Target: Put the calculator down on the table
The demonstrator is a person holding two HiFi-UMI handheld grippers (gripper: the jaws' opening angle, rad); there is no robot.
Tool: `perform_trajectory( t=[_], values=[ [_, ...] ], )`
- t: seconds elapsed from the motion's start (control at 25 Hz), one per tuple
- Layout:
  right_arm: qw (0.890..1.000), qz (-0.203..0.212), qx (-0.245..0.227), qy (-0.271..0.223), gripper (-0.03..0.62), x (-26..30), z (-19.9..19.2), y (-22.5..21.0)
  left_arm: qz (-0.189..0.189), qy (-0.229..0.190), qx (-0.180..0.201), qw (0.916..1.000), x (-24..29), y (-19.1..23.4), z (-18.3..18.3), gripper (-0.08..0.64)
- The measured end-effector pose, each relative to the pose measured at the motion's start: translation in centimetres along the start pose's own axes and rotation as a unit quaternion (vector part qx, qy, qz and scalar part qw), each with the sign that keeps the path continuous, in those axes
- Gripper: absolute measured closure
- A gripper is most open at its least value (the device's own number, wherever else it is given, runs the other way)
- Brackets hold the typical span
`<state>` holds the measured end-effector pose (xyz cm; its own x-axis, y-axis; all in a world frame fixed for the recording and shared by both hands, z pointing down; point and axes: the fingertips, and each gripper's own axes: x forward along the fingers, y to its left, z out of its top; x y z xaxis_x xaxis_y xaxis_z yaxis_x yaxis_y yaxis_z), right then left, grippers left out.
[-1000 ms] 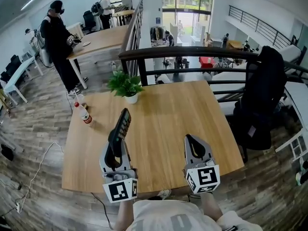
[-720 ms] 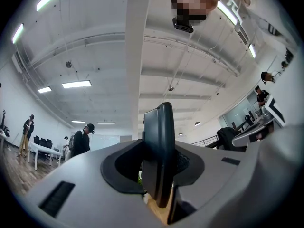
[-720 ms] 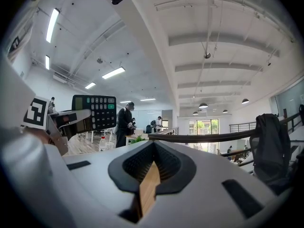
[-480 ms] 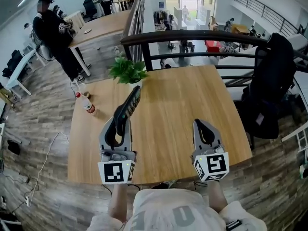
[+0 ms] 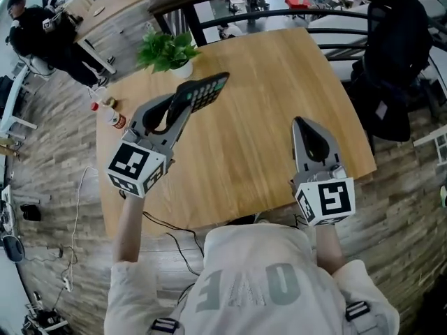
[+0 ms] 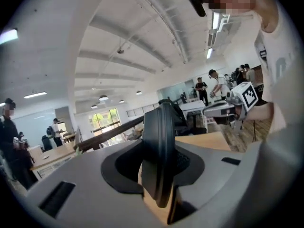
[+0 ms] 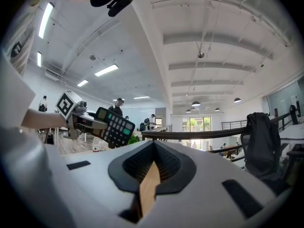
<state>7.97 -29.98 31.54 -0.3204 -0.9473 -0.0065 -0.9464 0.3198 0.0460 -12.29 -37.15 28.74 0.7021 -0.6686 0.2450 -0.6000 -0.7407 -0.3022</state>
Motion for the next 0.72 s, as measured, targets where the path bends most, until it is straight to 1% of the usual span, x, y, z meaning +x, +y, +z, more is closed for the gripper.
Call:
perform_trajectory(
  t=[0.08, 0.12, 0.2, 0.28, 0.36, 0.48, 0.52, 0.56, 0.6, 0.64, 0.68, 0.72],
  values=[
    [1.0, -0.003, -0.002, 0.009, 0.575, -0.2, -0.5, -0.5, -0.041, 0.043, 0.004, 0.9982, 1.8, -0.3, -1.8, 0.445],
    [1.0, -0.006, -0.001, 0.016, 0.575, -0.3, -0.8, -0.6, -0.063, 0.065, 0.002, 0.9959, 2.6, -0.5, -2.7, 0.445],
    [0.999, -0.013, 0.005, 0.035, 0.575, -0.7, -1.8, -0.6, -0.112, 0.11, -0.005, 0.9876, 3.8, -1.2, -4.8, 0.445],
    [0.999, -0.014, 0.009, 0.05, 0.574, -0.9, -2.7, -0.4, -0.163, 0.154, -0.005, 0.9744, 4.9, -2.2, -6.8, 0.445],
    [0.998, -0.013, 0.009, 0.061, 0.574, -0.9, -3.4, -0.4, -0.215, 0.197, 0.003, 0.9565, 6.0, -3.3, -8.8, 0.445],
    [0.997, -0.017, 0.011, 0.076, 0.574, -0.9, -4.4, -0.6, -0.292, 0.252, 0.002, 0.9227, 7.4, -5.4, -11.9, 0.445],
    [0.996, -0.019, 0.012, 0.082, 0.575, -1.0, -4.8, -0.6, -0.318, 0.268, -0.002, 0.9093, 7.9, -6.2, -13.0, 0.445],
    [0.996, -0.022, 0.015, 0.088, 0.574, -1.0, -5.2, -0.7, -0.347, 0.284, -0.005, 0.8938, 8.3, -7.1, -14.2, 0.445],
    [0.995, -0.027, 0.018, 0.096, 0.575, -1.1, -5.6, -0.8, -0.376, 0.301, -0.008, 0.8762, 8.6, -8.2, -15.3, 0.445],
    [0.994, -0.031, 0.021, 0.102, 0.574, -1.2, -5.9, -0.9, -0.406, 0.317, -0.011, 0.8569, 8.9, -9.2, -16.3, 0.445],
    [0.993, -0.034, 0.023, 0.108, 0.574, -1.3, -6.3, -1.1, -0.436, 0.333, -0.013, 0.836, 9.0, -10.2, -17.2, 0.445],
    [0.993, -0.036, 0.024, 0.112, 0.575, -1.3, -6.6, -1.2, -0.466, 0.349, -0.016, 0.8133, 9.1, -11.2, -18.1, 0.445]
  ],
)
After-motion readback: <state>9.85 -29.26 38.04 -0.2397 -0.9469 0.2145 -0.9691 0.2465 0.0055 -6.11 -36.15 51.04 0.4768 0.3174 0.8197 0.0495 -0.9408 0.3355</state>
